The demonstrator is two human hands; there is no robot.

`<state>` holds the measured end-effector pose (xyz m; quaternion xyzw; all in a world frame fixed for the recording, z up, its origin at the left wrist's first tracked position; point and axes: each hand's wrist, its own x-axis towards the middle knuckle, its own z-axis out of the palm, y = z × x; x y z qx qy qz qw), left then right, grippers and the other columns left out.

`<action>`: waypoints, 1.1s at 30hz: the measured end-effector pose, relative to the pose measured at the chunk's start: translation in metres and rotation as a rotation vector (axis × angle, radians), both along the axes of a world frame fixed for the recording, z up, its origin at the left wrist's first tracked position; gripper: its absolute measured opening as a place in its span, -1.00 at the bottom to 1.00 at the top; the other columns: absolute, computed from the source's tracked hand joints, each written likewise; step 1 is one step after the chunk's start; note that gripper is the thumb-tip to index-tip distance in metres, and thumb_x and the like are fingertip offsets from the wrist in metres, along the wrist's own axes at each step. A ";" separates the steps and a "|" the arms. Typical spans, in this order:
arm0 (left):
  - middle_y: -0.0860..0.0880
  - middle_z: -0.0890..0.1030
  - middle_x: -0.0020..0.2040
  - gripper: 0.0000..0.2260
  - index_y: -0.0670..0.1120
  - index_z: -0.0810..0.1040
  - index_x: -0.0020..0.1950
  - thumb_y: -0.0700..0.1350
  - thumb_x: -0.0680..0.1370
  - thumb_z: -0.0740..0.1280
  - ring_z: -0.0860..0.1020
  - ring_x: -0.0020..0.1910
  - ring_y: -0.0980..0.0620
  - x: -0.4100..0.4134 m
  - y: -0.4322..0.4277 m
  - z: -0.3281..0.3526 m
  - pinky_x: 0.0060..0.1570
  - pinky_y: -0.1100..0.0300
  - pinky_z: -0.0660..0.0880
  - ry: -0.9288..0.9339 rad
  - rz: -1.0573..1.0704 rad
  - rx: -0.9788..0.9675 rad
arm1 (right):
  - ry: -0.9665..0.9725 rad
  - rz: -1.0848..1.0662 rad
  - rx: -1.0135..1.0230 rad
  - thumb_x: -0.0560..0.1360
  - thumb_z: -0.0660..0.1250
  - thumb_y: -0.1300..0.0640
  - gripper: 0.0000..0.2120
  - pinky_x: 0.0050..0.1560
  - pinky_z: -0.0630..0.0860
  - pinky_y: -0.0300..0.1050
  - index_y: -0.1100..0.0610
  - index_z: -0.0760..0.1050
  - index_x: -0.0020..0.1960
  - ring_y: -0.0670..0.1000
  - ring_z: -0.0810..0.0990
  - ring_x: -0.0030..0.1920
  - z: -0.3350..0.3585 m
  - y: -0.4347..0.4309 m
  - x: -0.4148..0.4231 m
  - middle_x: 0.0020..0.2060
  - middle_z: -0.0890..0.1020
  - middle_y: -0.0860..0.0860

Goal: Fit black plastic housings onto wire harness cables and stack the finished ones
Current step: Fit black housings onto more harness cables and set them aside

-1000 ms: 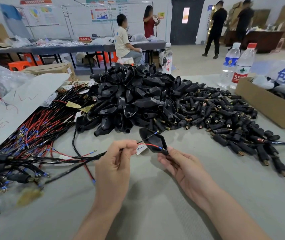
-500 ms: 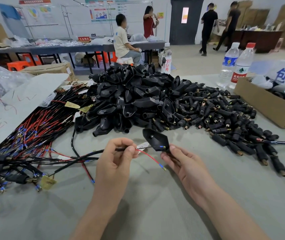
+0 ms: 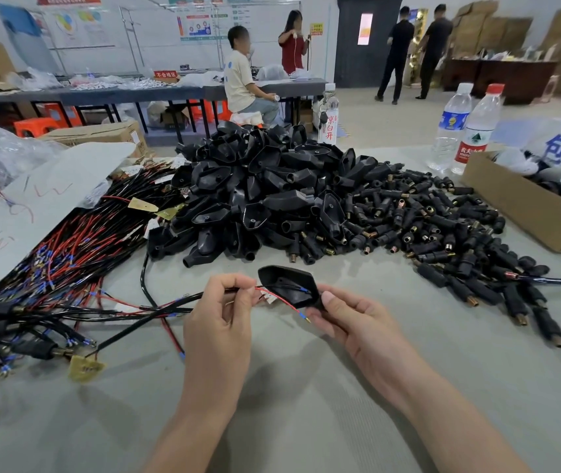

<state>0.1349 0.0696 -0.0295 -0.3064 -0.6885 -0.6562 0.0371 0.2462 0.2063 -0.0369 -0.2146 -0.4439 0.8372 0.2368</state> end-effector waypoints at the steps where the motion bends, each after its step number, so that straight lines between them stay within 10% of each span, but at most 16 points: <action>1: 0.21 0.69 -0.15 -0.79 0.15 0.55 -0.06 -0.19 0.62 0.33 0.66 -0.08 0.25 0.000 0.000 -0.001 -0.11 0.52 0.44 0.034 0.020 -0.015 | -0.004 0.004 0.007 0.59 0.29 0.29 -0.79 -0.07 0.61 -0.30 0.27 0.61 0.18 -0.02 0.69 -0.09 0.000 -0.001 0.000 0.05 0.71 0.23; 21: 0.13 0.48 0.01 -0.85 -0.01 0.57 0.04 -0.23 0.63 0.25 0.53 -0.06 0.30 -0.011 -0.006 -0.006 -0.06 0.54 0.33 0.548 0.091 -0.271 | -0.010 -0.016 0.019 0.46 0.40 0.18 -0.75 0.01 0.60 -0.30 0.19 0.65 0.12 0.02 0.72 -0.02 -0.007 0.000 -0.002 -0.01 0.73 0.19; 33: 0.14 0.67 -0.09 -0.68 0.17 0.59 -0.06 -0.28 0.62 0.29 0.64 -0.04 0.13 -0.005 -0.010 -0.002 -0.03 0.35 0.50 0.156 -0.165 -0.222 | -0.078 -0.123 0.153 0.57 0.36 0.25 -0.83 0.11 0.60 -0.24 0.15 0.64 0.13 0.00 0.73 -0.01 -0.004 0.002 0.000 -0.01 0.74 0.11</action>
